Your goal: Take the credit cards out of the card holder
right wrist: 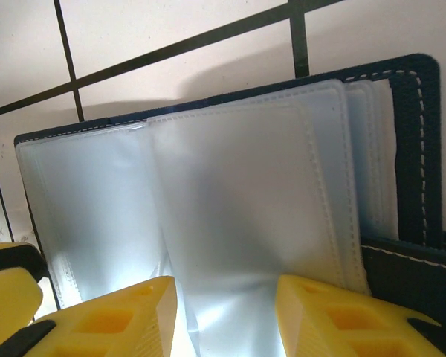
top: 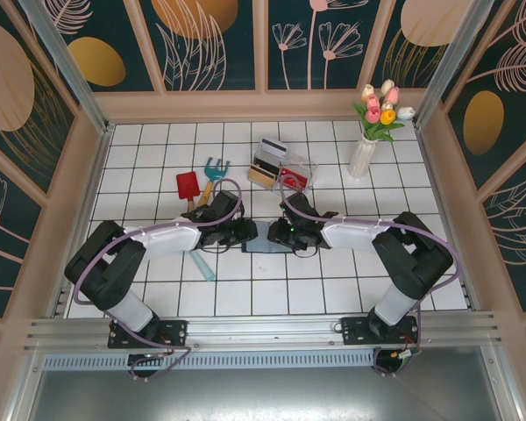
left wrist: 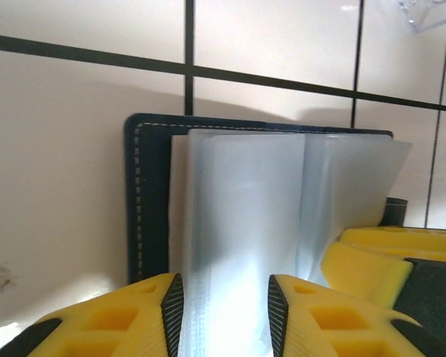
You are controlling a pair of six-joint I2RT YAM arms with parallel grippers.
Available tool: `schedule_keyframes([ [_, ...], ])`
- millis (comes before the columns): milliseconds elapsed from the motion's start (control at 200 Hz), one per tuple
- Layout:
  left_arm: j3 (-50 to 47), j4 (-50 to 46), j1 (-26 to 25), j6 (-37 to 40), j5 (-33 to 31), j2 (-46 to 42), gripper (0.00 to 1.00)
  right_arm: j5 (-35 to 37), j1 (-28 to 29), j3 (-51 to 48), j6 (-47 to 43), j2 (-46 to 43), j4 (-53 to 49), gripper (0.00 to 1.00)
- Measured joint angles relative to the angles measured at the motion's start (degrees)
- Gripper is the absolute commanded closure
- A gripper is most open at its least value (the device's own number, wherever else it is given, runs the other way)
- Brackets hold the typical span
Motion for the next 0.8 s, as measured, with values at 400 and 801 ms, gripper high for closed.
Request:
schedule_keyframes([
  [400,0.0,0.2,0.0,0.0,1.3,3.6,0.8,0.0,0.0,-0.1,0.0,-0.1,0.0,0.61],
  [801,0.0,4.2,0.0,0.2,6.7,3.9,1.0,0.0,0.0,-0.4,0.0,0.4,0.8,0.67],
])
